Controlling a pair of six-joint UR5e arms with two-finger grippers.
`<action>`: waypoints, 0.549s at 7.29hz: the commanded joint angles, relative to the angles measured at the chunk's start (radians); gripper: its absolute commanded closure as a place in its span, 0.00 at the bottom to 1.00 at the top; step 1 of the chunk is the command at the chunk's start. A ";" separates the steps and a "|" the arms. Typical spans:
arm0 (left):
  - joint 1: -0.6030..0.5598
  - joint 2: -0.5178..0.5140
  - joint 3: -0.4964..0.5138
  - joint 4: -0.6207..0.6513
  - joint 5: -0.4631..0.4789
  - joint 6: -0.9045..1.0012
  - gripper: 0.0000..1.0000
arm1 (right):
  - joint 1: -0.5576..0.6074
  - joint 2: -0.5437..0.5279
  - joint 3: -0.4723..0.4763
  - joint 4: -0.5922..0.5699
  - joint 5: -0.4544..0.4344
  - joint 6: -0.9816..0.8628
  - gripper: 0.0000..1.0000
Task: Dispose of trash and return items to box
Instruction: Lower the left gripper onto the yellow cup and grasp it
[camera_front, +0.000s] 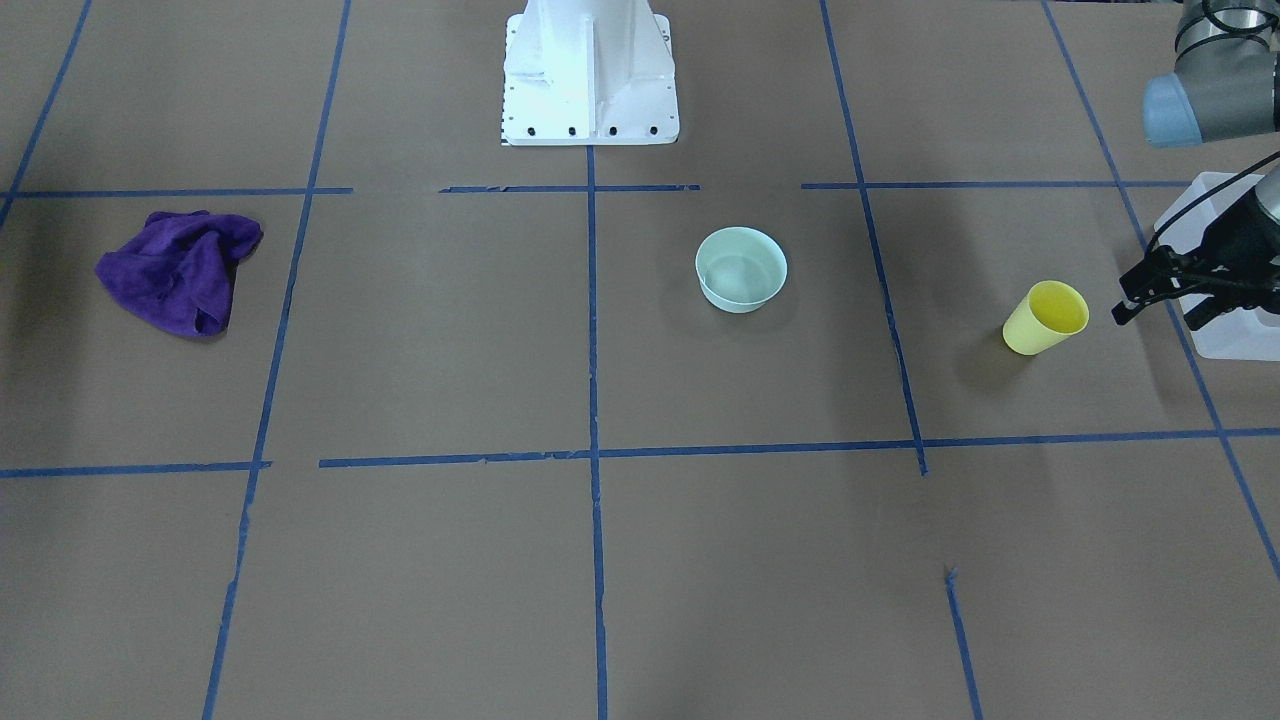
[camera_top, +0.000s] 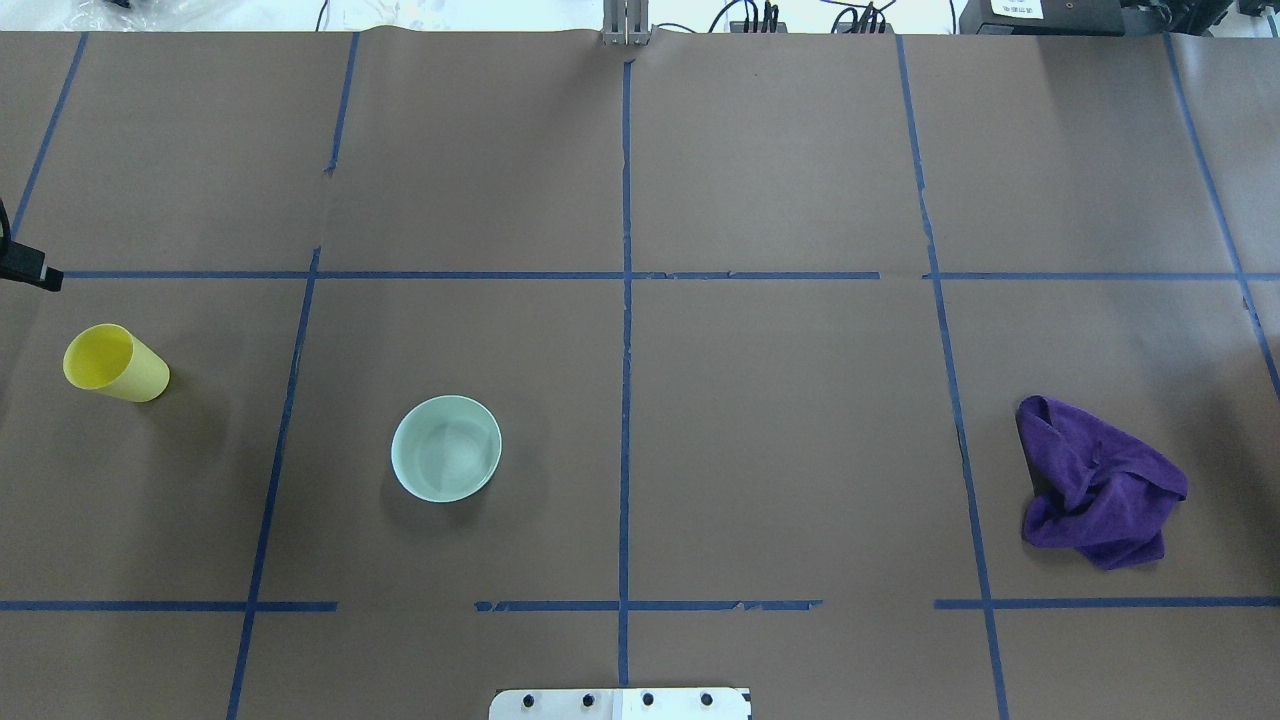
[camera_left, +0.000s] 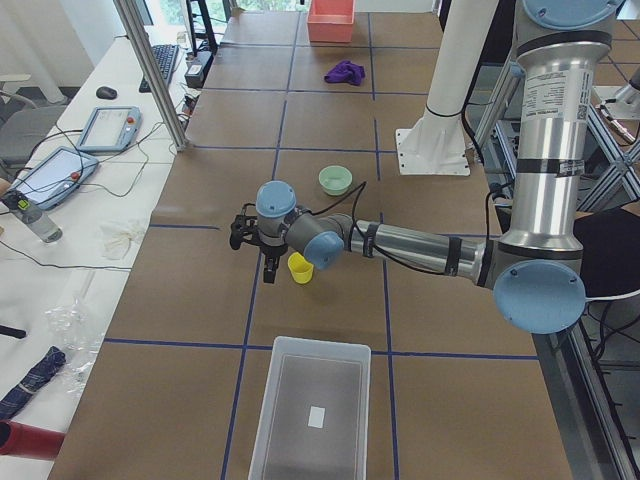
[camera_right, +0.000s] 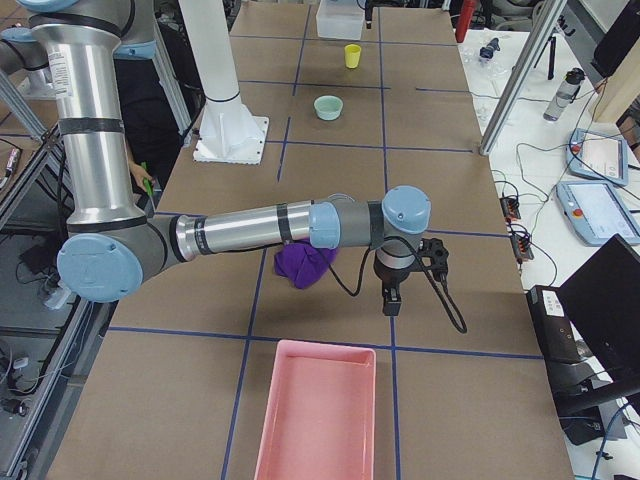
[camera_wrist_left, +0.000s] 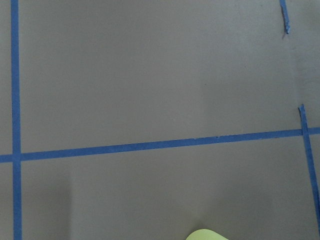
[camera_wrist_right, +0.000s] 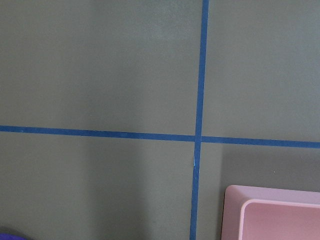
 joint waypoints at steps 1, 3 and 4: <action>0.074 0.059 -0.001 -0.100 0.054 -0.077 0.00 | -0.001 0.001 0.001 0.000 0.004 0.006 0.00; 0.127 0.082 0.001 -0.148 0.056 -0.120 0.00 | -0.001 0.009 0.004 0.000 0.007 0.036 0.00; 0.141 0.082 0.007 -0.147 0.064 -0.122 0.00 | -0.001 0.009 0.010 0.000 0.010 0.068 0.00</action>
